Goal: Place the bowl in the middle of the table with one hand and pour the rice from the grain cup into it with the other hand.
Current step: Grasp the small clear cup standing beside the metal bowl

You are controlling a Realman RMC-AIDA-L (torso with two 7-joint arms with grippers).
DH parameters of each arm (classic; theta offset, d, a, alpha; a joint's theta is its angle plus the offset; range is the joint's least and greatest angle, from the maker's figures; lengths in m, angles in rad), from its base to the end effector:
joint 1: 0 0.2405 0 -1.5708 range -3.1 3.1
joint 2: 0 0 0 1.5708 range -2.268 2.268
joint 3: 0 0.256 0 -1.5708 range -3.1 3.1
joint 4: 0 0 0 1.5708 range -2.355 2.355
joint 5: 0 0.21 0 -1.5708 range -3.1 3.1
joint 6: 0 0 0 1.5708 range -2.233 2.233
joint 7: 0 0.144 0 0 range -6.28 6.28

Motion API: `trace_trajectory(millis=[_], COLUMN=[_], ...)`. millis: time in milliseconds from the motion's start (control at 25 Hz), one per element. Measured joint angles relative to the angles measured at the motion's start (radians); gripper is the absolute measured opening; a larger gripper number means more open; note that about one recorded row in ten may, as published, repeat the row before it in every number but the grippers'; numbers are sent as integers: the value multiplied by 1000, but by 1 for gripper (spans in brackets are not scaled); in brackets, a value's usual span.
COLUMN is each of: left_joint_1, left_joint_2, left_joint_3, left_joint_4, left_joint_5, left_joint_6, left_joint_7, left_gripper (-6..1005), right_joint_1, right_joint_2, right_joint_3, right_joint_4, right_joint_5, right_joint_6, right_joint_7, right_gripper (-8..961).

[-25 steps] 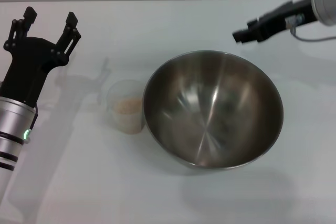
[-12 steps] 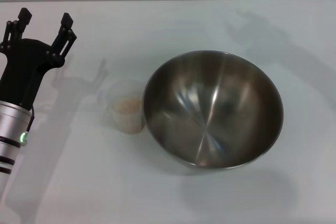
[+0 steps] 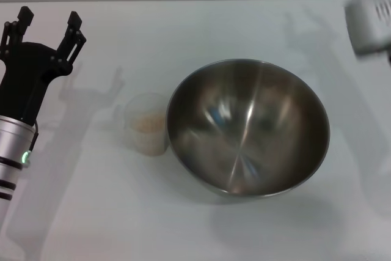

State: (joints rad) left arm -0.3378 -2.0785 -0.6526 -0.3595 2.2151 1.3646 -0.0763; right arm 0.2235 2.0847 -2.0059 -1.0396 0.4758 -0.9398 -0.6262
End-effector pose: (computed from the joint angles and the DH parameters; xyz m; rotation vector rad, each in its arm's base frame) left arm -0.2806 0.2987 -0.0322 -1.6106 -0.4190 -0.9510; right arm 0.1632 0.3453 0.0145 -1.4678 -0.1632 0.6770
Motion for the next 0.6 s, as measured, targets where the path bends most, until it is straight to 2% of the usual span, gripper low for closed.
trace_trajectory(millis=[40, 80, 120, 160, 200, 240, 280, 320, 360, 400, 440, 480, 520, 600], left_joint_1=[1, 2, 2, 5, 5, 5, 14, 20, 20, 26, 26, 28, 31, 44], left_joint_2=[0, 1, 1, 1, 1, 1, 1, 1, 1, 2, 2, 1, 1, 0], left_joint_3=[-1, -1, -1, -1, -1, -1, 0, 3, 3, 7, 7, 10, 13, 23], left_joint_4=[0, 0, 0, 0, 0, 0, 2, 2, 2, 2, 2, 2, 2, 2], left_joint_5=[0, 0, 0, 0, 0, 0, 0, 2, 2, 4, 4, 6, 6, 7], left_joint_6=[5, 11, 11, 20, 20, 20, 42, 48, 48, 48, 48, 49, 49, 49], left_joint_7=[0, 0, 0, 0, 0, 0, 0, 0, 0, 0, 0, 0, 0, 0], left_gripper=[811, 810, 810, 810, 810, 810, 809, 809, 809, 809, 808, 808, 808, 808], right_joint_1=[0, 35, 53, 53, 83, 83, 94, 95, 95, 94, 94, 92, 92, 92], right_joint_2=[0, -1, -1, -1, -1, -1, -4, -6, -6, -7, -7, -7, -7, -10], right_joint_3=[0, -29, -34, -34, -24, -24, 0, 16, 16, 43, 43, 58, 58, 86], right_joint_4=[0, 181, 274, 274, 443, 443, 558, 611, 611, 694, 694, 761, 761, 848], right_joint_5=[0, 0, 1, 1, 2, 2, 4, 4, 4, 4, 4, 4, 4, 4], right_joint_6=[0, -235, -332, -332, -484, -484, -556, -572, -572, -583, -583, -585, -585, -579], right_joint_7=[0, 132, 213, 213, 412, 412, 572, 639, 639, 715, 715, 751, 751, 816], right_gripper=[439, 439, 439, 439, 440, 440, 440, 440, 440, 440, 441, 441, 441, 441])
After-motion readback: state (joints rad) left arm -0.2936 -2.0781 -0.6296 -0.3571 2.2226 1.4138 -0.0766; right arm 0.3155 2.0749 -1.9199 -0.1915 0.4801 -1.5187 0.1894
